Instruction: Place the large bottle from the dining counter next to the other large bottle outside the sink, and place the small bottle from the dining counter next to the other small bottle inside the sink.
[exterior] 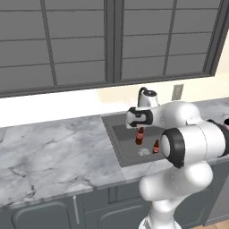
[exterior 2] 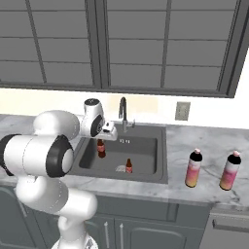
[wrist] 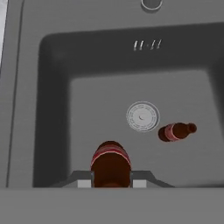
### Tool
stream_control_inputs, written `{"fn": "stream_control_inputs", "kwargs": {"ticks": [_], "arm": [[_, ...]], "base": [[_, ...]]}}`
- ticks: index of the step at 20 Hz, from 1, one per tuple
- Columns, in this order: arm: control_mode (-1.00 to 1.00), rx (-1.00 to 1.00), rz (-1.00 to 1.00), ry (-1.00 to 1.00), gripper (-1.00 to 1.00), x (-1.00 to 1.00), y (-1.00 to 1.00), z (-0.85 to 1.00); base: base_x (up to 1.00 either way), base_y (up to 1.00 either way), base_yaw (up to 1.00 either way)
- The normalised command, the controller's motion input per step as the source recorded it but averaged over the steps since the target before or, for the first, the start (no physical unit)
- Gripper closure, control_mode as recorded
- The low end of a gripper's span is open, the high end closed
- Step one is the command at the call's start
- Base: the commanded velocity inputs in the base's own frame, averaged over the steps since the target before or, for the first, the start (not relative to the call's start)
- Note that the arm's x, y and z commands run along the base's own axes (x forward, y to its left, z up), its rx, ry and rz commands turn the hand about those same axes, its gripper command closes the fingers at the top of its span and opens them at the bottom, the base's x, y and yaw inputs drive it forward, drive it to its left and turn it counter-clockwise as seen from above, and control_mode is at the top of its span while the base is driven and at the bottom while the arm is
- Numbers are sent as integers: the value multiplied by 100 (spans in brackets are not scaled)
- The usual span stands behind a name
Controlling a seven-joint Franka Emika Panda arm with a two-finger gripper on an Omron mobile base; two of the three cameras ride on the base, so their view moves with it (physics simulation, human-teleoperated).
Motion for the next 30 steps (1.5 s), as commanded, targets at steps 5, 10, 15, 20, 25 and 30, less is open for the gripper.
{"fn": "stream_control_inputs", "kwargs": {"ticks": [5,10,15,20,25,30], "arm": [[-100,0,-1,-5,100,16,10,-19],[-100,0,0,-7,100,12,11,-2],[-100,0,0,-3,100,16,2,0],[-100,0,0,0,100,14,0,-11],[-100,0,0,0,100,14,0,-22],[-100,0,-1,-3,100,3,0,-20]], "base": [[0,0,0],[0,0,0],[0,0,0],[0,0,0],[0,0,0],[0,0,0]]}}
